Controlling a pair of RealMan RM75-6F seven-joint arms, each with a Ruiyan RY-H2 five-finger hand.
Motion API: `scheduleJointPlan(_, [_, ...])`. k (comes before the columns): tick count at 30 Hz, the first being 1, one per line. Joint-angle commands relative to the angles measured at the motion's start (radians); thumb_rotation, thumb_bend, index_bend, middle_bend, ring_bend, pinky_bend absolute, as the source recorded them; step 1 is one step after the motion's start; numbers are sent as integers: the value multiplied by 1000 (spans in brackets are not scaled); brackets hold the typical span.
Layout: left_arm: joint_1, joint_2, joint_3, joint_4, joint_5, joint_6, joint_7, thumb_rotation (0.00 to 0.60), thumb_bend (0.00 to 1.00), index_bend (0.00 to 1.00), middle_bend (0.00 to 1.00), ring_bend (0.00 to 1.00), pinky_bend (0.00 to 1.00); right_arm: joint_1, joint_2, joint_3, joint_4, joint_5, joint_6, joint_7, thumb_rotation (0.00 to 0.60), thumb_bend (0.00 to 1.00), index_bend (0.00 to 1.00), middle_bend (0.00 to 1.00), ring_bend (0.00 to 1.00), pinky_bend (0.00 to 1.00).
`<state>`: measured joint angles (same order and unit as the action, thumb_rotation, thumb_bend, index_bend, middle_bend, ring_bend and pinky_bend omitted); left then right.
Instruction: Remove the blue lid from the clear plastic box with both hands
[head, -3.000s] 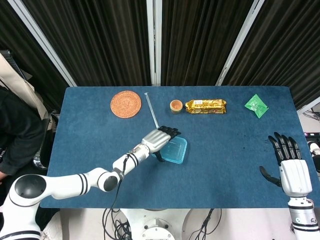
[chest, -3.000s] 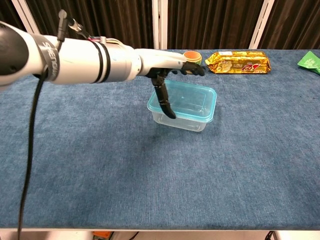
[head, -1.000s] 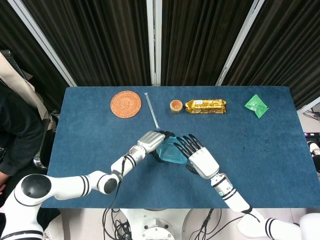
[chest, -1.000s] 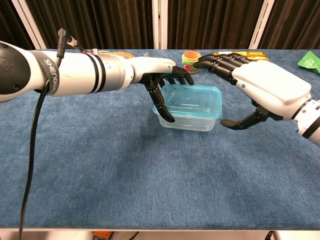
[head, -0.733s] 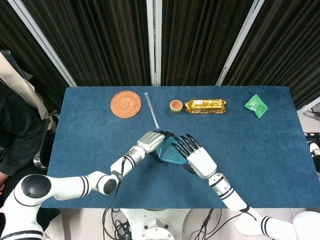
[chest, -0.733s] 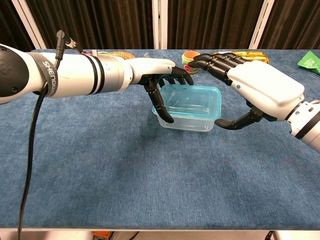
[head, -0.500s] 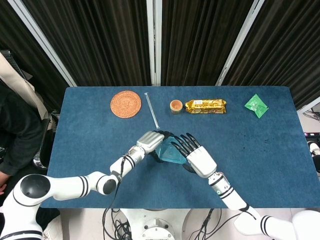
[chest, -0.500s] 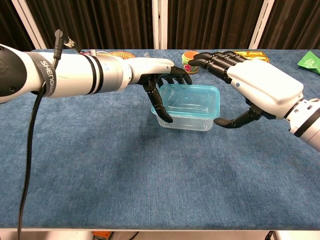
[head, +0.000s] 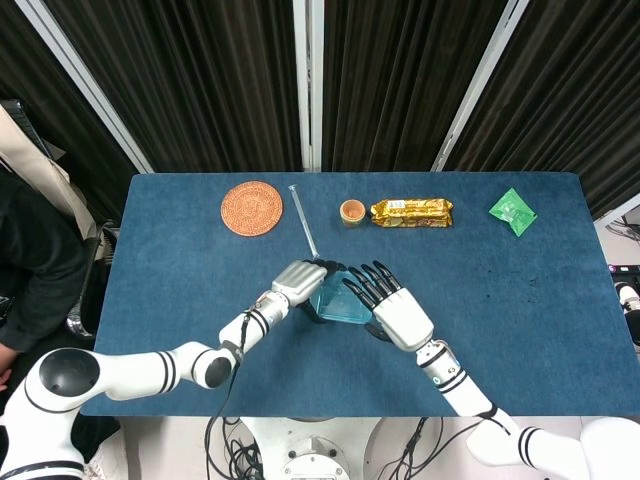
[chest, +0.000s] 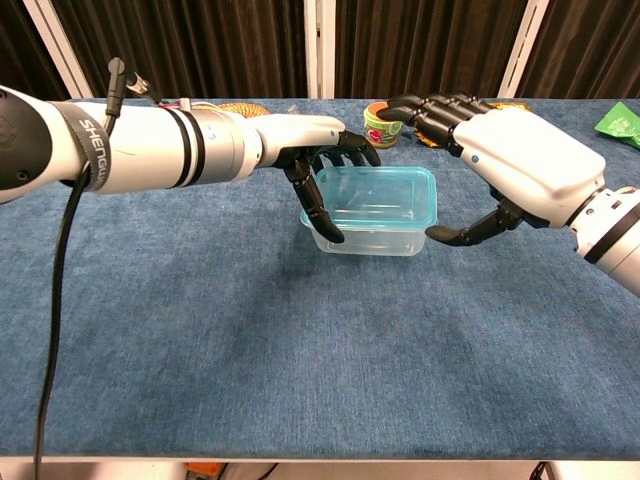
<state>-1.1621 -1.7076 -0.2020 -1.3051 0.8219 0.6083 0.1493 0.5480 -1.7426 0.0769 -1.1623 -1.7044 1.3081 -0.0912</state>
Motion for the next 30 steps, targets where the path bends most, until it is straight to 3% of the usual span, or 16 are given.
scheduleJointPlan(1, [1, 1, -1, 1, 4, -1, -3, 600, 0, 276, 217, 188, 227, 4, -5, 0, 8, -5, 10, 9, 600, 266, 0, 1, 0, 0])
scheduleJointPlan(5, [3, 2, -2, 3, 11, -3, -8, 600, 0, 276, 217, 187, 227, 9, -11, -3, 21, -8, 20, 16, 600, 321, 0, 19, 0, 0])
scheduleJointPlan(30, [9, -2, 1, 14, 38, -3, -14, 600, 0, 276, 216, 188, 226, 25, -31, -3, 60, -5, 65, 46, 600, 416, 66, 97, 0, 0])
